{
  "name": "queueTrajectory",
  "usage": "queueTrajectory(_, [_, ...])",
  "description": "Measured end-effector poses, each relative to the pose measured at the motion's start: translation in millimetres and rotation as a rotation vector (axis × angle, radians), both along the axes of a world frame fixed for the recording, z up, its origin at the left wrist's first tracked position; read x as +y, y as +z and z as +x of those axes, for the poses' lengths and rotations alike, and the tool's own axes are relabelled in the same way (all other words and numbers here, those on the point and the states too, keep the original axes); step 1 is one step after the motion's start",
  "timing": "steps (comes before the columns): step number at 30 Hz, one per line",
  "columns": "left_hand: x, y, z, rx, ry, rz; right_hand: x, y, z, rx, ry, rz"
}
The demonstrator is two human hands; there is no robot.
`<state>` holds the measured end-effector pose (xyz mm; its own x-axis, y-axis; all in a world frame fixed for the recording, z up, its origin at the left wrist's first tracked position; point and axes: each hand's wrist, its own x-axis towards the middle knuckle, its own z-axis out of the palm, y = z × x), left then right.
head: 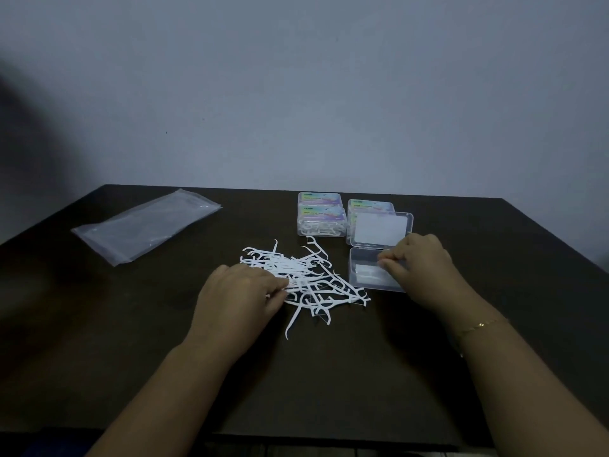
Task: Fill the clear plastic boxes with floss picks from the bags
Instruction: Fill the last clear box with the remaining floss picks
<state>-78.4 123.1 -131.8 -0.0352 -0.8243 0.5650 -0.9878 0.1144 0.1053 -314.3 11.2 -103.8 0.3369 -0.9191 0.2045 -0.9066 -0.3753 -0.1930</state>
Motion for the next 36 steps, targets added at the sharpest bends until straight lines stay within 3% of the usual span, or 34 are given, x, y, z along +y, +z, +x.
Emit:
queueTrajectory(5, [-3.0, 9.4, 0.6, 0.045, -0.045, -0.07, 3.6, 3.4, 2.0, -0.174, 0.02, 0.018])
queueTrajectory(10, [-5.3, 21.8, 6.2, 0.069, -0.036, -0.018, 4.8, 2.5, 2.3, -0.322, 0.021, -0.017])
queueTrajectory(16, [-16.0, 40.4, 13.1, 0.438, 0.011, 0.194, 2.7, -1.1, 3.7, -0.389, 0.013, -0.045])
queueTrajectory(20, [-28.8, 52.7, 8.7, 0.663, -0.059, 0.185, 0.9, -2.1, 3.8, -0.448, -0.018, -0.06])
queueTrajectory(30, [-74.6, 64.2, -47.5, 0.998, -0.289, 0.134, -4.2, -3.4, 0.9, -0.716, -0.101, -0.18])
queueTrajectory(32, [-86.1, 61.1, -64.7, 1.008, -0.313, 0.139, -6.0, -3.6, -2.9, -0.822, -0.135, -0.192])
queueTrajectory(36, [-99.8, 56.7, -91.7, 0.858, -0.345, 0.184, -8.4, -2.2, -8.4, -1.107, -0.192, -0.114])
